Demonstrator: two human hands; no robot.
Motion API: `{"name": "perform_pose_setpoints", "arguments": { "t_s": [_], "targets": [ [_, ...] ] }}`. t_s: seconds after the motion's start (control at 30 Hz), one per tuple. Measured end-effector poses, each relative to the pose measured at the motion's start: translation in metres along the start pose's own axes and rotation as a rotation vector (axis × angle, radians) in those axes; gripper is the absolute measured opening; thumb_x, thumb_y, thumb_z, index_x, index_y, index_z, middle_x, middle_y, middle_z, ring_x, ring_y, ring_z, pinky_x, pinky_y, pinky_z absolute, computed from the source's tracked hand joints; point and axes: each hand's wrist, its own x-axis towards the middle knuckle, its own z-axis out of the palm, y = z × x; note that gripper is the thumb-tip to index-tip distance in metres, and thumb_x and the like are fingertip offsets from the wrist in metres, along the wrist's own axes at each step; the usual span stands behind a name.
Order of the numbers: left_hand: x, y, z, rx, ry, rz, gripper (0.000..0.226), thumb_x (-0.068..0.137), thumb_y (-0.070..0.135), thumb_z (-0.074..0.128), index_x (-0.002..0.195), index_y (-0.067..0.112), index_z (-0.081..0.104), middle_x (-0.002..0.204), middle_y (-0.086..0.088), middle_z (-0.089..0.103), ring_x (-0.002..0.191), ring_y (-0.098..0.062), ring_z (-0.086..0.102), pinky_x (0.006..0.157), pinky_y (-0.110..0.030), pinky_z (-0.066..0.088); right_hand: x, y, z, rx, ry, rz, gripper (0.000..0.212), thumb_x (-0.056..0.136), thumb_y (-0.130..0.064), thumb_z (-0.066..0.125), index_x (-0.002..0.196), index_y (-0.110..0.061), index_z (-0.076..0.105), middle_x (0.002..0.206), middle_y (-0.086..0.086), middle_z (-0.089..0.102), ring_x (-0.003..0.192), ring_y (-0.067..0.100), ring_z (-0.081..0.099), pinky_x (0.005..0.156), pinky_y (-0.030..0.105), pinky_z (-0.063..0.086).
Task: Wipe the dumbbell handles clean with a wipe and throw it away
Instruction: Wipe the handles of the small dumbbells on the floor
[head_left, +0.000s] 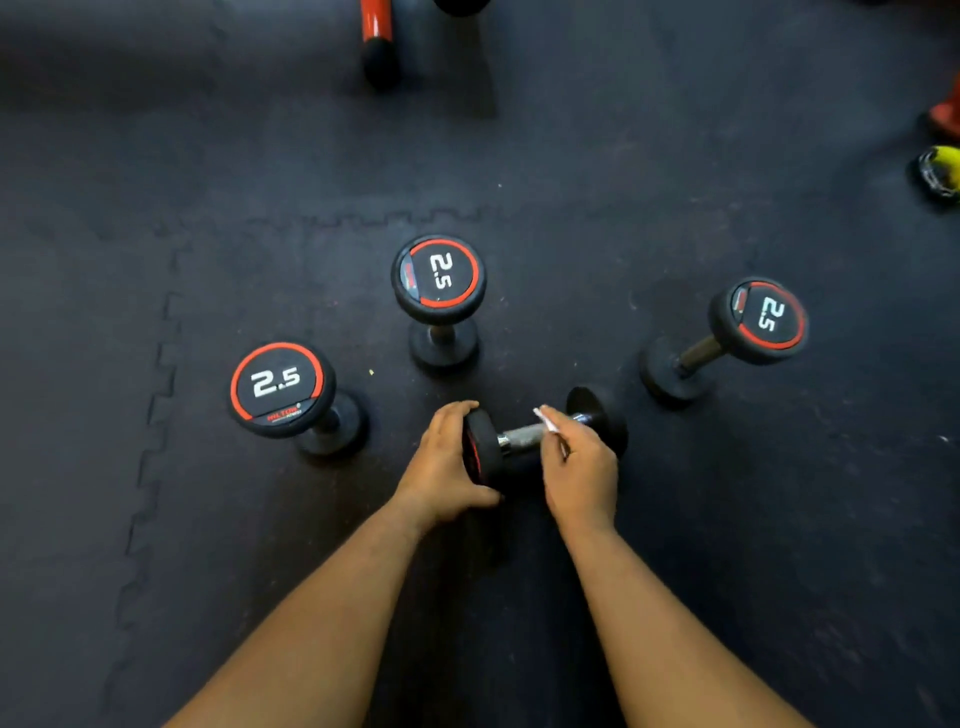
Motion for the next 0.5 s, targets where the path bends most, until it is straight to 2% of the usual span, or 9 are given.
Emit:
{"name": "perform_pose_setpoints", "arguments": {
  "t_s": [0.03,0.07,0.13,0.2,0.33,0.4,0.5],
  "targets": [
    [0.004,0.006,-0.003,0.007,0.022,0.021,0.121,0.046,0.038,0.091,0.151,0.02,0.034,0.151,0.002,0.034,0.141,-0.02,0.035,0.117,-0.029,0.03,0.007,-0.005,0.0,0.074,0.054,0.122,0.03,0.094,-0.008,0.063,0.118,-0.021,0.074,0.114,-0.006,0.073,0.105,0.006,0.065,0.093,0.008,0.044],
    [0.008,0.016,-0.007,0.022,0.047,0.055,0.12,0.044,0.042,0.089,0.15,0.021,0.037,0.148,0.003,0.037,0.14,-0.02,0.035,0.117,-0.03,0.031,0.013,-0.008,-0.002,0.129,0.099,0.228,0.028,0.095,-0.01,0.062,0.118,-0.022,0.074,0.112,-0.012,0.072,0.104,0.004,0.065,0.095,0.011,0.047],
    [0.024,0.053,-0.014,0.092,0.059,0.136,0.118,0.045,0.042,0.089,0.15,0.023,0.039,0.146,0.002,0.038,0.139,-0.022,0.033,0.117,-0.03,0.029,0.031,-0.008,-0.01,0.289,0.188,0.377,0.024,0.096,-0.017,0.063,0.117,-0.024,0.074,0.104,-0.022,0.069,0.102,0.004,0.067,0.094,0.031,0.057],
    [0.042,0.093,-0.021,0.196,0.021,0.223,0.119,0.05,0.039,0.092,0.153,0.022,0.036,0.148,-0.001,0.037,0.14,-0.023,0.028,0.118,-0.031,0.026,0.042,-0.008,-0.016,0.398,0.255,0.432,0.02,0.096,-0.023,0.064,0.114,-0.025,0.075,0.102,-0.018,0.072,0.098,0.008,0.07,0.088,0.041,0.059],
    [0.074,0.164,-0.018,0.483,-0.041,0.358,0.119,0.053,0.051,0.089,0.154,0.023,0.033,0.147,-0.003,0.035,0.139,-0.026,0.024,0.113,-0.039,0.036,0.057,-0.003,-0.033,0.431,0.368,0.474,0.021,0.096,-0.011,0.064,0.112,-0.017,0.075,0.105,-0.006,0.074,0.097,0.008,0.067,0.093,0.035,0.056],
    [0.088,0.187,-0.015,0.655,-0.03,0.395,0.118,0.053,0.056,0.086,0.153,0.023,0.033,0.146,-0.004,0.036,0.138,-0.028,0.026,0.107,-0.041,0.042,0.061,0.007,-0.038,0.492,0.394,0.538,0.021,0.095,-0.011,0.064,0.111,-0.02,0.075,0.099,-0.014,0.072,0.096,0.009,0.069,0.091,0.04,0.058],
    [0.111,0.197,-0.02,0.773,-0.002,0.363,0.121,0.057,0.056,0.084,0.158,0.021,0.027,0.151,-0.007,0.033,0.14,-0.031,0.025,0.11,-0.044,0.041,0.061,0.024,-0.04,0.493,0.386,0.572,0.022,0.095,-0.015,0.063,0.106,-0.03,0.074,0.099,-0.017,0.071,0.096,0.014,0.071,0.086,0.046,0.06]
  ]
}}
